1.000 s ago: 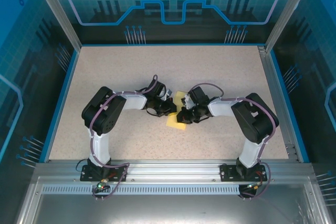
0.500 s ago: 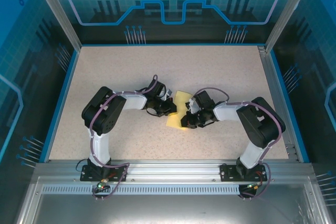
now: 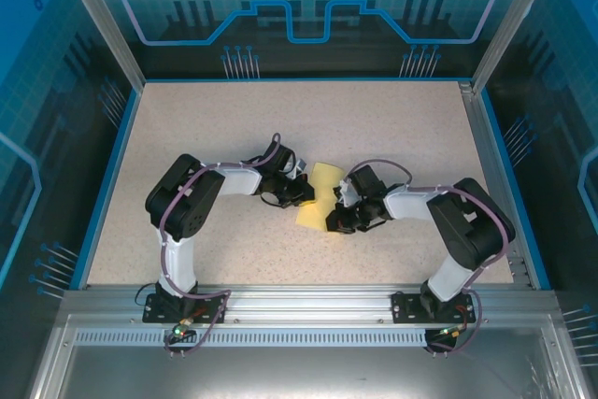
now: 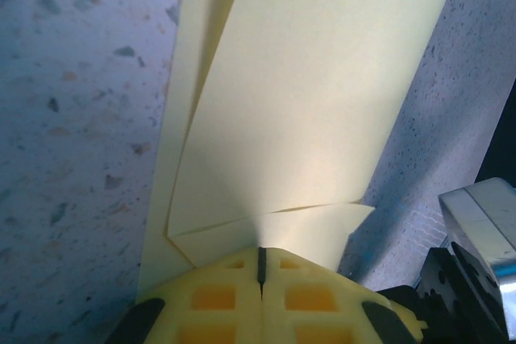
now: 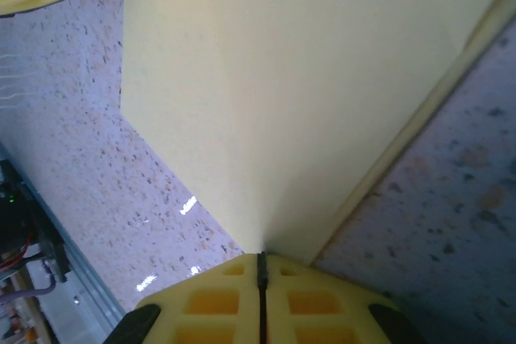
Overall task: Fold a paper plane with a square sheet of paper (pick it up from the middle)
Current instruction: Fold the triangle a second time at the center of the table.
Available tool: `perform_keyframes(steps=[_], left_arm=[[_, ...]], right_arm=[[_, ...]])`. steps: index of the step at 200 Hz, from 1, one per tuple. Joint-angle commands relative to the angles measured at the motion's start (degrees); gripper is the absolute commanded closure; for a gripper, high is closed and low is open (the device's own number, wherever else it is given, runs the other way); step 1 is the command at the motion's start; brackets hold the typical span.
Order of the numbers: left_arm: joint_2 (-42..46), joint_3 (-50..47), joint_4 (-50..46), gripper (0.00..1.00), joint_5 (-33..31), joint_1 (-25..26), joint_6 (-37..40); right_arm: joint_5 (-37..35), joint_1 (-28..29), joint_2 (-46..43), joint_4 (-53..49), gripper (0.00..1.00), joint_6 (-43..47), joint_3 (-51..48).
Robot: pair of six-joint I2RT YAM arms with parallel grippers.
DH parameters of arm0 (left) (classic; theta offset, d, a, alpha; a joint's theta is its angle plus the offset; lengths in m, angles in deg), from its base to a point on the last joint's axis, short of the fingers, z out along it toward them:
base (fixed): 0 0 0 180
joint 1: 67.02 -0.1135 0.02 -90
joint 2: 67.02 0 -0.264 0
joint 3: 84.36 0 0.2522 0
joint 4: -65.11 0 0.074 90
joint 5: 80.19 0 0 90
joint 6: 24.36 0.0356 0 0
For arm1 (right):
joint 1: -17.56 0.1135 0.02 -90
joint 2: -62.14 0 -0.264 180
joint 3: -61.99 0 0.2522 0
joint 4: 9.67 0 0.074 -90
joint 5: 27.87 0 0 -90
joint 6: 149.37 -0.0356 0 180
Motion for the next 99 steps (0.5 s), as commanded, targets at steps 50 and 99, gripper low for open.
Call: perform_keyframes(steps=[50,99], left_arm=[[0.45,1.41,-3.05,1.0,-0.53,-0.05,0.69],[2.0,2.25,-3.99,1.0,-0.15,-0.11,1.55]], right_arm=[[-4.21,-3.0,-6.13,-5.57,0.82,-0.35,1.49],[-2.51,-8.55,-3.17,0.6,0.64,-8.02,3.47]])
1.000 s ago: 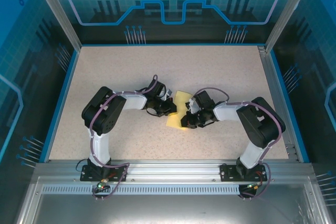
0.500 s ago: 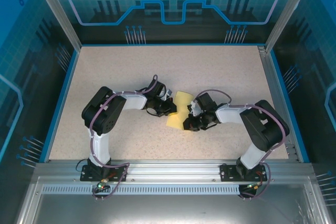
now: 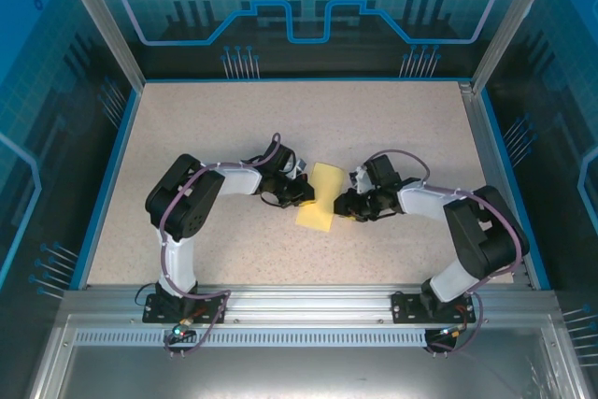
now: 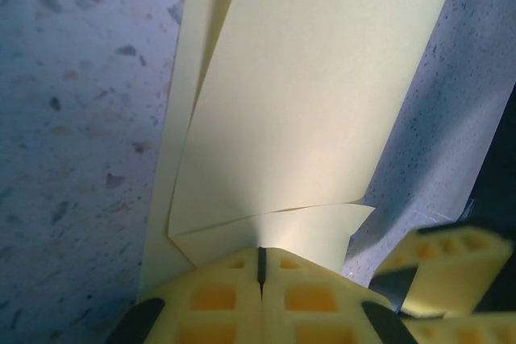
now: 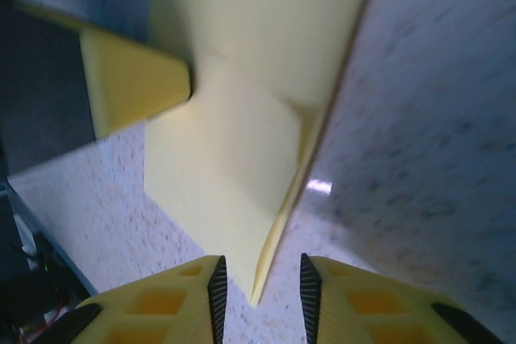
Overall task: Fold a paper plane with a square sheet of paper (pick it up from the middle)
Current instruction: Fold the triangle a second time at the center of the table, then turn over the paper at the center of the table.
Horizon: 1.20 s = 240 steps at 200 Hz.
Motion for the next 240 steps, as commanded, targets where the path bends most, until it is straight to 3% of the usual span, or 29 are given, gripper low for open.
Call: perform_keyframes(steps=[1,75,117,240], left_arm=[[1.96,1.78,-2.99,1.0,-0.18,-0.12,1.53],[2.03,2.24,-3.57,1.0,-0.15,-0.09,2.08],[1.44,2.42,-3.99,1.0,-0.45,-0.1,2.34],[2.31,2.23,-3.14,1.0,-0.3,-0.53,1.29]], right_arm=[[0.57,-0.99,2.1,2.07,0.64,-4.05,2.7],[1.52,-0.69,8.57,4.98,0.59,-7.22,4.85],[2.43,0.36,10.37,5.8,0.65,-7.46,5.71],[3.91,0.82,8.2,8.36,0.68,-5.93,4.89]])
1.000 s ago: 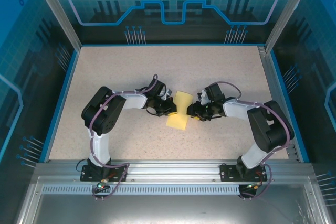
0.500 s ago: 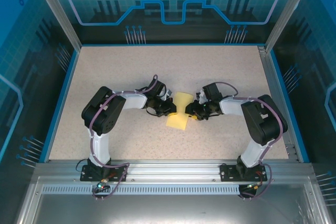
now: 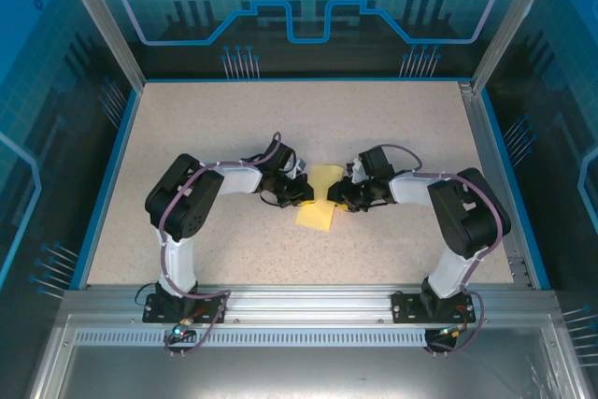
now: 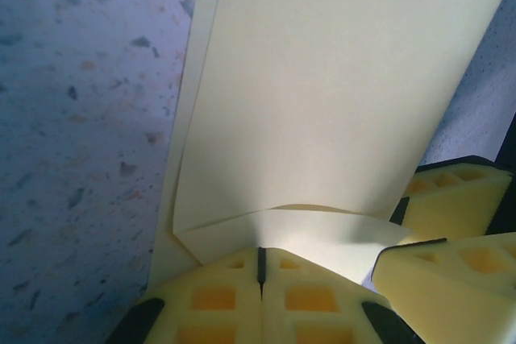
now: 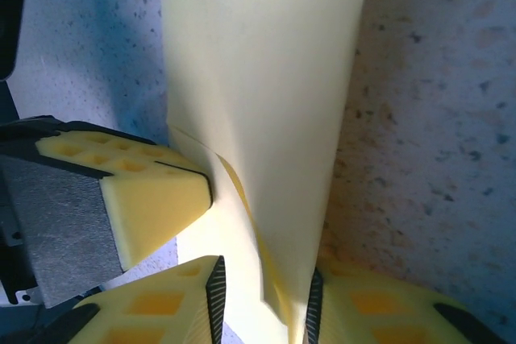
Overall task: Fold a paper plane with a square sheet of paper (pick it up from the middle)
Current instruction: Turn over the paper at the center of the table.
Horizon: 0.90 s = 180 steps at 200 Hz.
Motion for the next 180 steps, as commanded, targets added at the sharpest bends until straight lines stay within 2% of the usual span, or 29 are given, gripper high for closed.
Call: perform_keyframes(steps=[1,58,115,160,180], left_arm=[[2.11,1.3,-0.34,1.0,0.33,-0.42,0.0],[3.94,0.12,0.91,0.99,-0.65,-0.42,-1.15],[8.68,-2.84,0.74,0.98,-4.94,-0.61,-1.75],[14.87,-5.59,-0.5,0.97,-10.72,-0.98,-2.01],[17.89,-6.73,-1.15,0.97,-12.93,-1.33,-1.96]], right_arm=[[1.56,0.75,-0.68,1.26,0.68,1.27,-0.21],[1.95,1.19,0.14,2.06,0.7,3.12,-0.33],[2.1,1.27,-0.17,1.68,0.81,4.26,0.36],[1.96,1.55,-2.86,-3.6,0.93,7.67,3.46],[0.65,1.95,-4.82,-9.25,0.97,10.44,5.99]])
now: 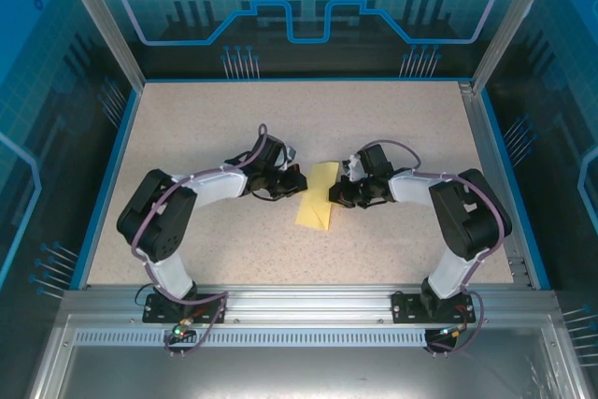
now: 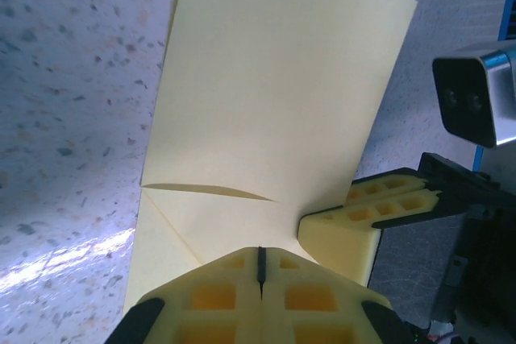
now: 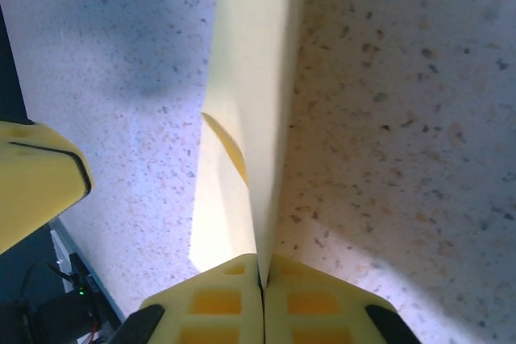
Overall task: Fold a paper plane with a square sheet of paper (pick it up from the middle)
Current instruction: Turn over the paper at the center of the table.
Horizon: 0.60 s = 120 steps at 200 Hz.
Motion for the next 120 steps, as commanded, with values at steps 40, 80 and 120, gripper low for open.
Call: perform_keyframes(steps=[40,80,120], left_arm=[[10.99,-3.18,-4.01,0.96,-9.68,-1.05,-0.41],[17.69,-5.14,-6.45,0.93,-16.63,-1.17,-0.17],[22.3,-8.0,-7.78,0.88,-22.78,-1.6,-1.62]], right_arm=[[-9.64,2.37,-8.56,-23.56,0.98,11.44,11.5],[-28.36,3.95,-12.45,-43.39,0.97,17.38,21.37],[-52.31,8.2,-10.95,-61.46,0.97,15.83,32.28]])
